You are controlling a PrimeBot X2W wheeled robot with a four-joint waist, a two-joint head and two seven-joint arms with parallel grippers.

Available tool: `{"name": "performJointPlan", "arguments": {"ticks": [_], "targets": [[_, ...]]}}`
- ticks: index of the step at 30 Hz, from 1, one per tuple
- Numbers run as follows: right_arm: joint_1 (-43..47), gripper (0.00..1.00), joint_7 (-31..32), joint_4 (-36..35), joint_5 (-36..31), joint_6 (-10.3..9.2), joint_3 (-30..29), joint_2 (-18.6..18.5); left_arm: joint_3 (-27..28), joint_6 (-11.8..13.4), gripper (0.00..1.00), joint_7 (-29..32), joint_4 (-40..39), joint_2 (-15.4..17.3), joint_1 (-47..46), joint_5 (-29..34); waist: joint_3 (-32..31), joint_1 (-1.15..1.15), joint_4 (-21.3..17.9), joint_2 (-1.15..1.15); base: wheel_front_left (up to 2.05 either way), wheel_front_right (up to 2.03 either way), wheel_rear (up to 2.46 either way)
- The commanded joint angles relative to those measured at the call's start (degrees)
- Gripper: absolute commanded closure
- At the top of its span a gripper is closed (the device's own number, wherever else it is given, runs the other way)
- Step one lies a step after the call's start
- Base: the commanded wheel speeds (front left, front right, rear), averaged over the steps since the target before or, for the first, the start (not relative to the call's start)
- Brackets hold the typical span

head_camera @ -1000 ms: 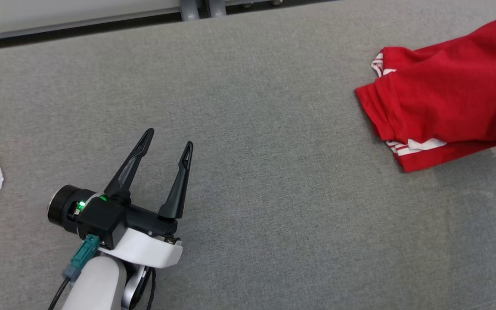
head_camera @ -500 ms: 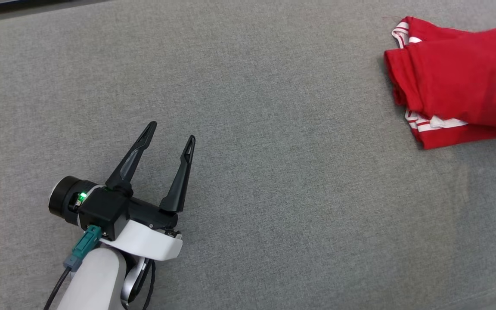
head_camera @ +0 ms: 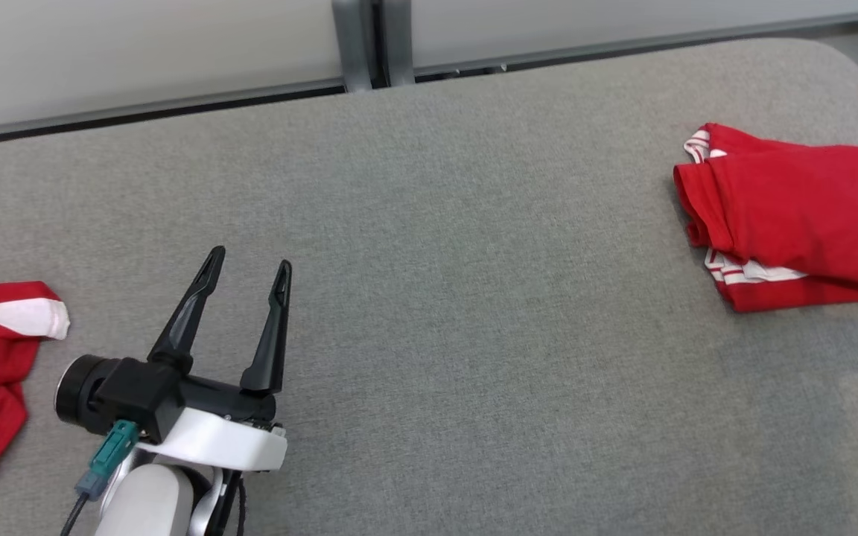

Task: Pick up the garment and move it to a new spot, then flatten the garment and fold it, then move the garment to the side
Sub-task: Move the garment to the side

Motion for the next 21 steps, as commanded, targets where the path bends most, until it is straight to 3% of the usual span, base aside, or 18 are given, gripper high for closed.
{"name": "performJointPlan", "arguments": {"ticks": [1, 5, 11, 21], "targets": [[2.1, 0.0, -0.8, -1.7, 0.5, 0.0, -0.1, 0.0, 1.0, 0.5, 0.0, -0.1, -0.4, 0.7, 1.2, -0.4, -4.1, 0.0, 2.9, 0.0, 0.0, 0.0, 0.0], [7.4, 0.0, -1.9, -6.7, 0.8, 0.0, -1.6, 0.3, 3.0, 1.4, 0.0, -0.1, -1.1, 1.7, 4.0, -0.6, -7.9, 0.0, 5.3, 0.0, 0.0, 0.0, 0.0], [18.4, 0.0, -3.7, -15.1, -2.5, 0.0, -5.9, 4.0, 6.2, 3.3, 0.0, -0.1, -2.3, 2.3, 9.9, -2.1, -13.5, 0.0, 7.0, 0.0, 0.0, 0.0, 0.0], [34.8, 0.0, -4.5, -27.8, -7.7, 0.0, -12.2, 9.2, 6.8, 4.3, 0.0, -0.1, -2.9, 1.8, 14.1, -3.2, -16.0, 0.0, 9.6, 0.0, 0.0, 0.0, 0.0]]}}
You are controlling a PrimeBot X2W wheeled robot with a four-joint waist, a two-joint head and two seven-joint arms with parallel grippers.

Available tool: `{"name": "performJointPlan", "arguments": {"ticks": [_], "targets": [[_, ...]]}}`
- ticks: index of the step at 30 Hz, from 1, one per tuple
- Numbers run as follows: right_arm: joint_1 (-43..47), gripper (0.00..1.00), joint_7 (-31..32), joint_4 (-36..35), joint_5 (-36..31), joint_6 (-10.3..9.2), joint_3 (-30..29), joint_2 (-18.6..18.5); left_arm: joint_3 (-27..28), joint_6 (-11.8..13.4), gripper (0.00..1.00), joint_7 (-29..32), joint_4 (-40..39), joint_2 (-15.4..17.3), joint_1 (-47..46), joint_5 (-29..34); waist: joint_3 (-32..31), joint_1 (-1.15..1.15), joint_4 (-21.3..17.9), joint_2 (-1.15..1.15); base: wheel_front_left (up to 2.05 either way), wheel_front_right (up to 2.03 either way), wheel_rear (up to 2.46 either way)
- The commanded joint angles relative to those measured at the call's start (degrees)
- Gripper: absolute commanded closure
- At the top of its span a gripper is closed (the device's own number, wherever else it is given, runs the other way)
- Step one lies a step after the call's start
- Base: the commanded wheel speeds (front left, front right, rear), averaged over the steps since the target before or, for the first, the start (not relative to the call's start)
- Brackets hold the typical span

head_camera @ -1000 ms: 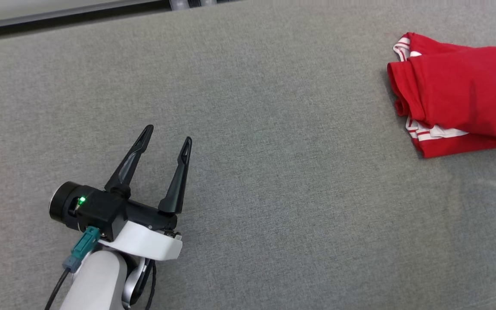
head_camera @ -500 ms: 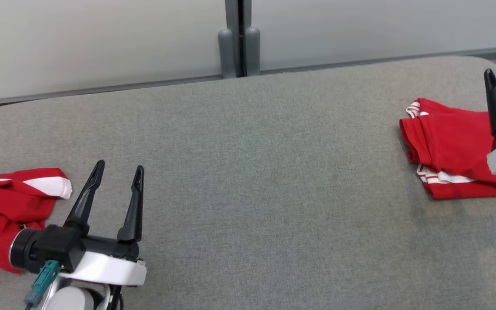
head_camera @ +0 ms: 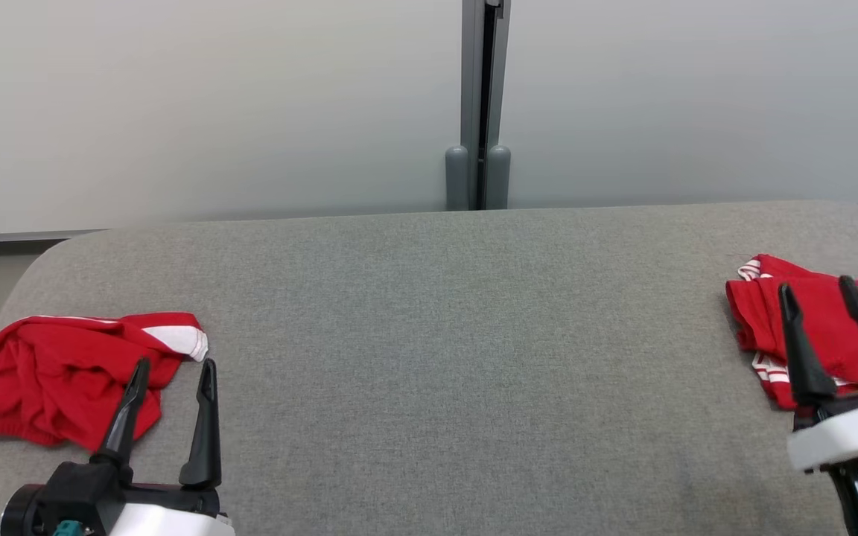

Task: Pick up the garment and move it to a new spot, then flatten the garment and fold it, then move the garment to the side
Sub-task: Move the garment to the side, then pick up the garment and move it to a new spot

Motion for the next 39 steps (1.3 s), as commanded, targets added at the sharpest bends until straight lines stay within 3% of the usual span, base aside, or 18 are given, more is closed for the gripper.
{"name": "performJointPlan", "arguments": {"ticks": [1, 7, 13, 39], "targets": [[1.2, 0.0, -0.3, -0.6, -0.5, 0.0, -0.5, 0.0, 0.2, 0.3, 0.0, 0.0, 0.0, 0.0, 0.5, -0.3, -0.4, 0.0, 0.4, 0.0, 0.0, 0.0, 0.0], [8.5, 0.0, -0.3, -7.2, -1.7, 0.01, -2.4, 3.2, 0.1, -0.1, 0.0, 0.0, 0.3, -1.2, 2.8, 0.5, -0.9, 0.0, 1.1, 0.0, 0.0, 0.0, 0.0], [10.8, 0.0, -0.3, -8.8, -2.4, 0.01, -2.1, 4.6, 0.1, -0.7, 0.0, 0.0, 0.7, -2.0, 2.8, 1.2, -0.6, 0.0, 1.1, 0.0, 0.0, 0.0, 0.0], [9.8, 0.0, -0.3, -7.2, -1.7, 0.01, -0.7, 3.8, 0.6, -2.2, 0.0, 0.0, 1.6, -3.5, 1.2, 2.7, -0.5, 0.0, 1.8, 0.0, 0.0, 0.0, 0.0]]}}
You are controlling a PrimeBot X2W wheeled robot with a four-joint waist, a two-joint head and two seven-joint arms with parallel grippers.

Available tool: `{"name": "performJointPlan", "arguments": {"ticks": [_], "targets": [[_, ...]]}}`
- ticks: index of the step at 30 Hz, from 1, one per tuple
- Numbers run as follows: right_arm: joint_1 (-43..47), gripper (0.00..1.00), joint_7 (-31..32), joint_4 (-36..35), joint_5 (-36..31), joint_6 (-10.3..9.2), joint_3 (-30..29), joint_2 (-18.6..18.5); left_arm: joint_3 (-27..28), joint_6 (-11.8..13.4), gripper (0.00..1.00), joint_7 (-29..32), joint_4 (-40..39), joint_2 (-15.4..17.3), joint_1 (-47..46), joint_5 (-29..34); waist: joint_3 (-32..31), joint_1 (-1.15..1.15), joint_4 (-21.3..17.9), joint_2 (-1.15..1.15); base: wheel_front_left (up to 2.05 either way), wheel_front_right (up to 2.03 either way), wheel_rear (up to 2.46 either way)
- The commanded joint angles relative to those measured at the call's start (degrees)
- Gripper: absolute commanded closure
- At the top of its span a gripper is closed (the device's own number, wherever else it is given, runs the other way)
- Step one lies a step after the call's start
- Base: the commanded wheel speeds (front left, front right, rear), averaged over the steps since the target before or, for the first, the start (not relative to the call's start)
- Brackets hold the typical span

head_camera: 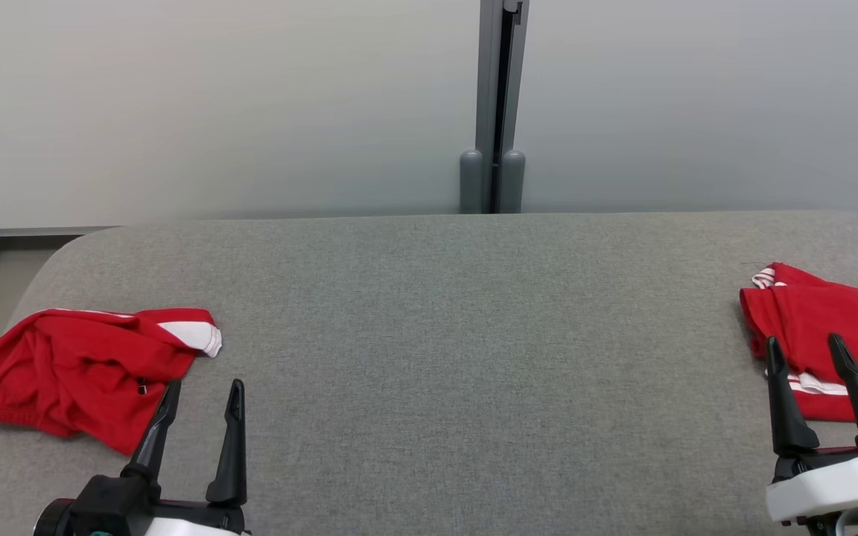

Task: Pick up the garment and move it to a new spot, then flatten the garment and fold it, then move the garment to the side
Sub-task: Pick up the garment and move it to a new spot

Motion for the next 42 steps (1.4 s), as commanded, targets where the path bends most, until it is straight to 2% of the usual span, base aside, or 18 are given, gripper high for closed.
{"name": "performJointPlan", "arguments": {"ticks": [1, 6, 19, 25, 32, 36, 42], "targets": [[-0.2, 0.0, -0.3, 0.2, 0.3, 0.02, -0.1, -0.2, 0.2, -0.1, 0.0, 0.0, 0.3, 0.1, -0.8, 0.2, 0.1, 0.0, 0.4, 0.0, 0.0, 0.0, 0.0], [0.5, 0.0, -0.3, 0.1, 0.5, 0.02, 0.3, 0.6, 0.9, 0.2, 0.0, 0.0, 1.2, 0.1, -1.4, -0.3, 0.0, 0.0, 3.9, 0.0, 0.0, 0.0, 0.0], [0.1, 0.0, -0.3, 1.0, 1.5, 0.02, 3.6, 2.1, 1.9, 1.0, 0.0, 0.3, 2.9, 1.7, -1.2, -0.3, -0.2, 0.0, 18.9, 0.0, 0.0, 0.0, 0.0], [0.1, 0.0, -0.3, 1.0, 1.7, 0.02, 4.6, 2.6, 2.4, 1.7, 0.0, 0.9, 2.5, 2.3, -0.9, -0.5, -0.3, 0.0, 24.4, 0.0, 0.0, 0.0, 0.0], [-1.2, 0.0, -0.3, 1.2, 1.7, 0.02, 6.1, 2.5, 3.4, 2.8, 0.0, 1.5, 1.6, 2.6, -0.2, -1.4, 0.5, 0.0, 25.4, 0.0, 0.0, 0.0, 0.0], [-1.2, 0.0, -0.3, 0.8, 1.8, 0.02, 6.1, 2.2, 3.6, 2.6, 0.0, 3.1, 1.2, 3.2, -1.8, -2.1, 0.7, 0.0, 25.3, 0.0, 0.0, 0.0, 0.0], [-2.6, 0.0, -0.3, -0.6, 1.1, 0.02, 6.9, 1.4, 5.0, 2.1, 0.0, 9.0, 1.7, 4.6, -6.0, -4.9, 3.4, 0.0, 22.1, 0.0, 0.0, 0.0, 0.0]]}}
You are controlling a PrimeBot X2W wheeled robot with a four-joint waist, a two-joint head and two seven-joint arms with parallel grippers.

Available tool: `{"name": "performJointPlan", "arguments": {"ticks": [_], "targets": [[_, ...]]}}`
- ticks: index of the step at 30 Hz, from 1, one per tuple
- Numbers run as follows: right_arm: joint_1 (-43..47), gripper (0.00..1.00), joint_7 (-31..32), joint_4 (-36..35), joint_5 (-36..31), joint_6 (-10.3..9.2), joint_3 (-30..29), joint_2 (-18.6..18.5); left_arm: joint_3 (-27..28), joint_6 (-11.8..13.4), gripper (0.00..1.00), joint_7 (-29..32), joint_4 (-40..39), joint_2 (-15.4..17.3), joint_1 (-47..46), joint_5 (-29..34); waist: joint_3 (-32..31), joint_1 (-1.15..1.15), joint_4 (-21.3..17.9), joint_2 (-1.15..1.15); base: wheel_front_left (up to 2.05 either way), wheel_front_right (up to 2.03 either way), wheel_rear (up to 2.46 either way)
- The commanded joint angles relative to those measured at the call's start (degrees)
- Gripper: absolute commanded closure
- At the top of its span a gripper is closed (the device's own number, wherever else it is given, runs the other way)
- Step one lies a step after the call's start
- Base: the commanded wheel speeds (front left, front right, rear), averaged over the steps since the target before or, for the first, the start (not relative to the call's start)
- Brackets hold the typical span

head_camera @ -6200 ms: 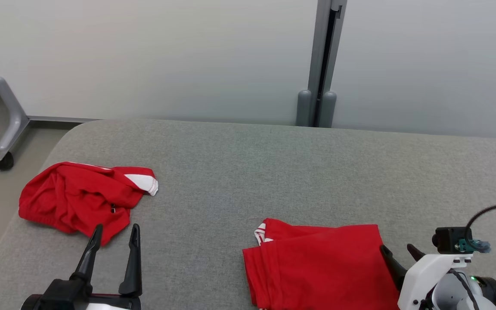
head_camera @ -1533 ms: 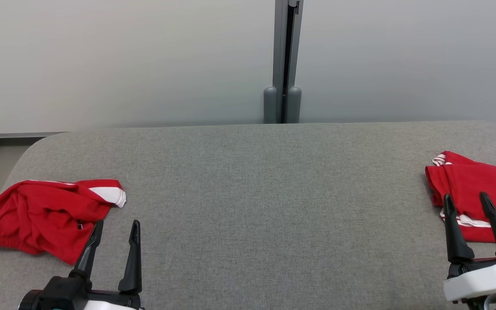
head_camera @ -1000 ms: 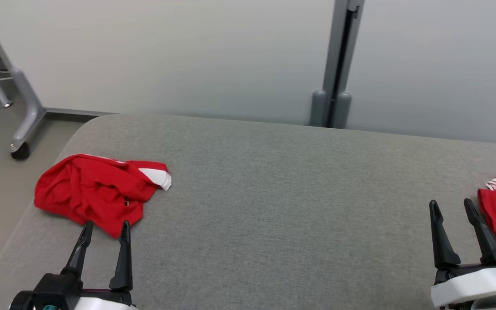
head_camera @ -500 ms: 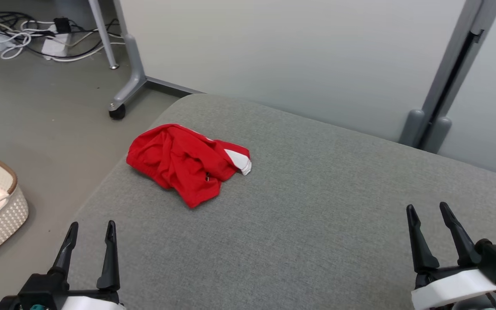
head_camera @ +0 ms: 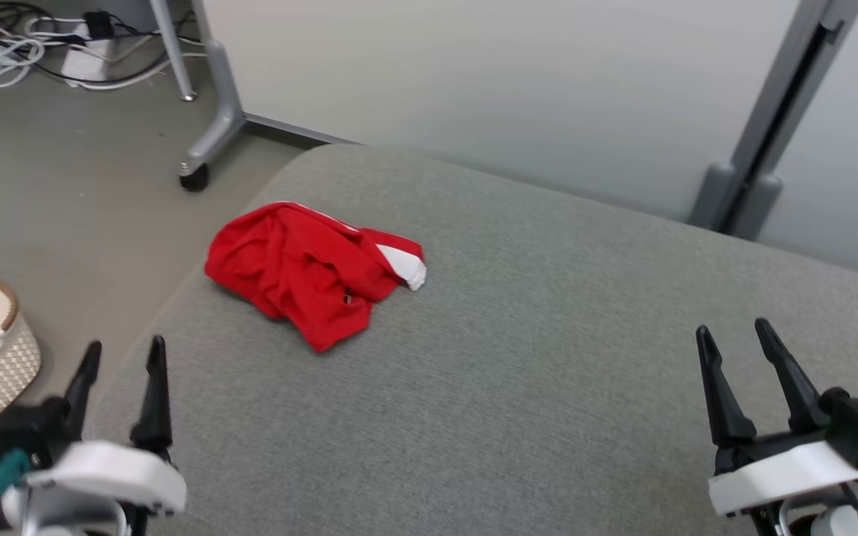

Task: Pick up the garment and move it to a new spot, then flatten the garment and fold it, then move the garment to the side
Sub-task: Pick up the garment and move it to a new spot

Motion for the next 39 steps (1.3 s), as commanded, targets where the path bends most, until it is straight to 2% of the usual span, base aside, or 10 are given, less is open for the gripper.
{"name": "performJointPlan", "arguments": {"ticks": [1, 5, 15, 20, 25, 30, 31, 33, 34, 39], "targets": [[-1.5, 0.0, -0.2, -0.6, -0.4, 0.02, 0.3, -0.9, 0.7, -0.6, 0.0, 2.4, 0.7, 0.9, -3.3, -1.3, 3.1, 0.0, -3.3, 0.0, 0.0, 0.0, 0.0], [-3.9, 0.0, -0.2, -1.0, 0.2, 0.02, 1.2, -1.6, 2.4, -1.9, 0.0, 8.1, 3.5, 2.2, -8.2, -5.7, 6.0, 0.0, -7.0, 0.0, 0.0, 0.0, 0.0], [-11.5, 0.0, -0.2, -2.0, 0.5, 0.02, 3.8, -2.1, 6.7, -5.1, 0.0, 23.3, 19.3, 9.7, -23.2, -16.9, 15.7, 0.0, -17.9, 0.0, 0.0, 0.0, 0.0], [-13.4, 0.0, -0.2, -2.5, 0.6, 0.02, 3.5, -2.3, 7.6, -5.7, 0.0, 25.4, 26.5, 12.1, -27.1, -19.7, 19.4, 0.0, -21.6, 0.0, 0.0, 0.0, 0.0], [-15.1, 0.0, -0.3, -2.5, 1.2, 0.02, 3.3, -2.4, 5.7, -6.2, 0.0, 27.4, 34.3, 12.6, -29.2, -20.6, 21.8, 0.0, -23.7, 0.0, 0.0, 0.0, 0.0], [-15.5, 0.0, -0.2, -2.5, 0.6, 0.02, 3.3, -1.8, 2.9, -6.6, 0.0, 31.4, 41.8, 10.8, -29.5, -22.2, 21.9, 0.0, -24.3, 0.0, 0.0, 0.0, 0.0], [-15.5, 0.0, -0.2, -2.4, 0.6, 0.02, 3.3, -1.7, 2.6, -6.6, 0.04, 31.5, 42.7, 10.6, -29.6, -22.6, 21.8, 0.0, -24.3, 0.0, 0.0, 0.0, 0.0], [-15.5, 0.0, -0.2, -2.3, 0.4, 0.02, 3.1, -1.7, 2.0, -6.7, 0.61, 30.3, 43.6, 10.7, -30.0, -23.0, 21.2, 0.0, -24.2, 0.0, 0.0, 0.0, 0.0], [-15.4, 0.0, -0.2, -2.3, 0.3, 0.02, 3.1, -1.6, 1.8, -6.7, 1.0, 29.3, 43.7, 11.0, -30.3, -23.0, 20.8, 0.0, -24.1, 0.0, 0.0, 0.0, 0.0], [-14.1, 0.0, -0.2, -1.6, 0.2, 0.02, 3.0, -1.2, -1.7, -6.8, 1.0, 25.1, 40.9, 13.8, -31.8, -22.9, 17.9, 0.0, -23.3, 0.0, 0.0, 0.0, 0.0]]}}
